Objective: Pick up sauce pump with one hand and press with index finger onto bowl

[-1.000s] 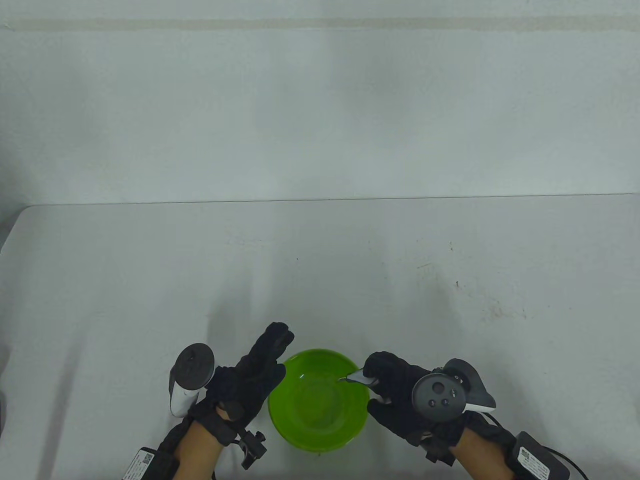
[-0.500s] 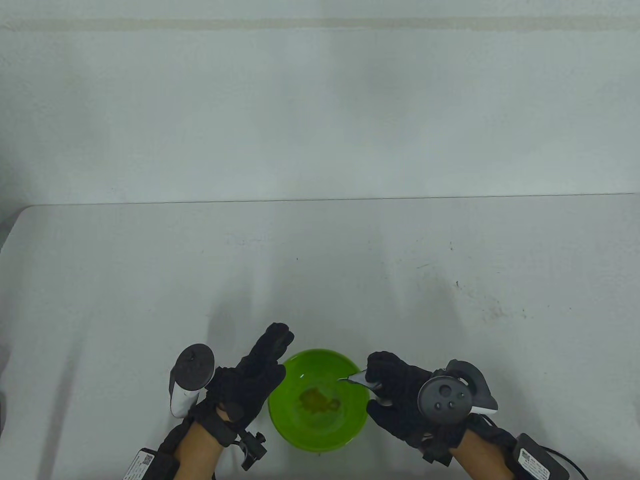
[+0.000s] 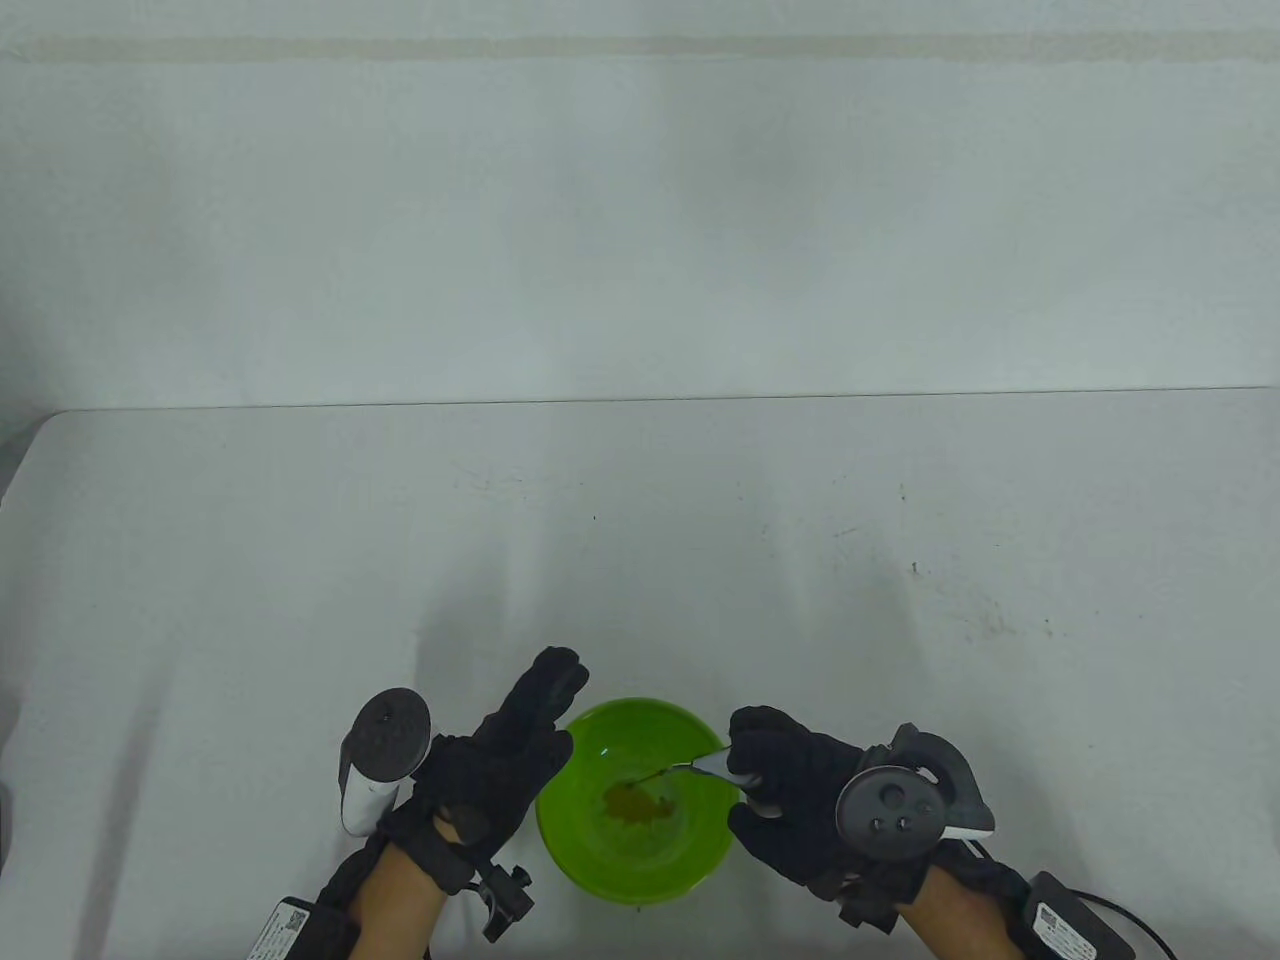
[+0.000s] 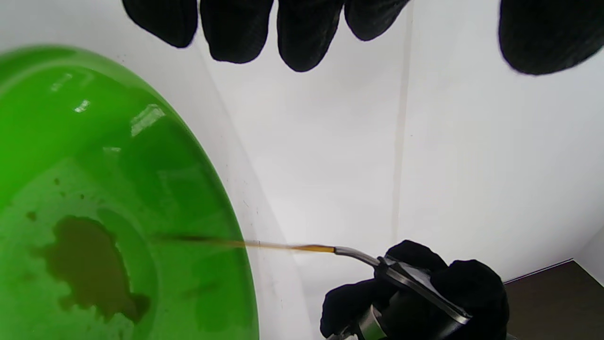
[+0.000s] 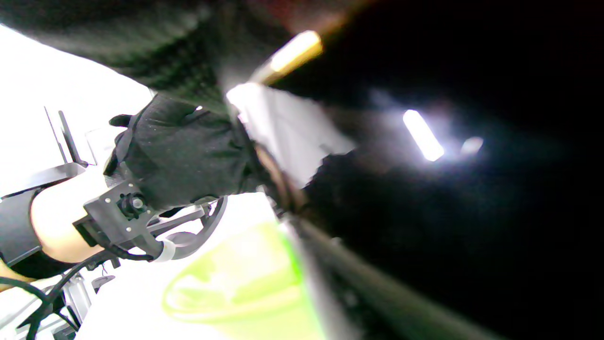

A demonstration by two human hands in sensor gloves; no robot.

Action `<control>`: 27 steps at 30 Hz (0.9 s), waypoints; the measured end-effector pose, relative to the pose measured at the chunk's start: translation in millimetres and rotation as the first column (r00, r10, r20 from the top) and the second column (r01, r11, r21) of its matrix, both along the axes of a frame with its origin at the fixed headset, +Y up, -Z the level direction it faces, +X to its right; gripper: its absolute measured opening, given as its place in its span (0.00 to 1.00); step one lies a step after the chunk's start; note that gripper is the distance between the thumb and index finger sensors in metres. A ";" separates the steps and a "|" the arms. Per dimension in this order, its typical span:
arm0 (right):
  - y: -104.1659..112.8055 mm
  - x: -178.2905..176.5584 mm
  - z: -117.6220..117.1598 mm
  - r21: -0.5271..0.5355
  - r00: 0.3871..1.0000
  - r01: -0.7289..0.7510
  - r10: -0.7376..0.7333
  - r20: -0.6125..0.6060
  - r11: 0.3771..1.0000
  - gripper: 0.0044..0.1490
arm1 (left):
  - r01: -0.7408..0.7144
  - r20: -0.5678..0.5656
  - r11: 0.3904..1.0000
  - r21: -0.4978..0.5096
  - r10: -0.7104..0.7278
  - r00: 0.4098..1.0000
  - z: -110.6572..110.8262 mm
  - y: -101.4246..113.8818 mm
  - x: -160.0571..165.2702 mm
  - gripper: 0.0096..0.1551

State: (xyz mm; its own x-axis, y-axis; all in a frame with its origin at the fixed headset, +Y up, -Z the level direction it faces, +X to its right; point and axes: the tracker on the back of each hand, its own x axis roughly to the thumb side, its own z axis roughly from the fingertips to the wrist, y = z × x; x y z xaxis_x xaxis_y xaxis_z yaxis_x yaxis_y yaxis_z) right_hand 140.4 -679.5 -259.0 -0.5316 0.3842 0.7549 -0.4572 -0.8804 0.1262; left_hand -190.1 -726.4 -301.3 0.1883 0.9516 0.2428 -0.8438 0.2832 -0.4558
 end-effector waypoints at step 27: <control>32.6 61.3 -56.0 0.266 0.864 0.363 -0.429 0.263 0.893 0.54 | 0.009 0.004 1.000 -0.009 -0.009 1.000 -1.0 -1.7 0.5 0.55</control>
State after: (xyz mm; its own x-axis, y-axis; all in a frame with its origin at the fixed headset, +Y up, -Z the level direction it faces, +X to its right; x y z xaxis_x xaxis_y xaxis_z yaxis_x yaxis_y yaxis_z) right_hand 201.7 -646.8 -314.9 -0.5834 0.4697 0.6626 -0.7584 -0.6071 -0.2374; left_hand -189.7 -728.1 -302.3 0.1956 0.9522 0.2349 -0.8398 0.2863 -0.4614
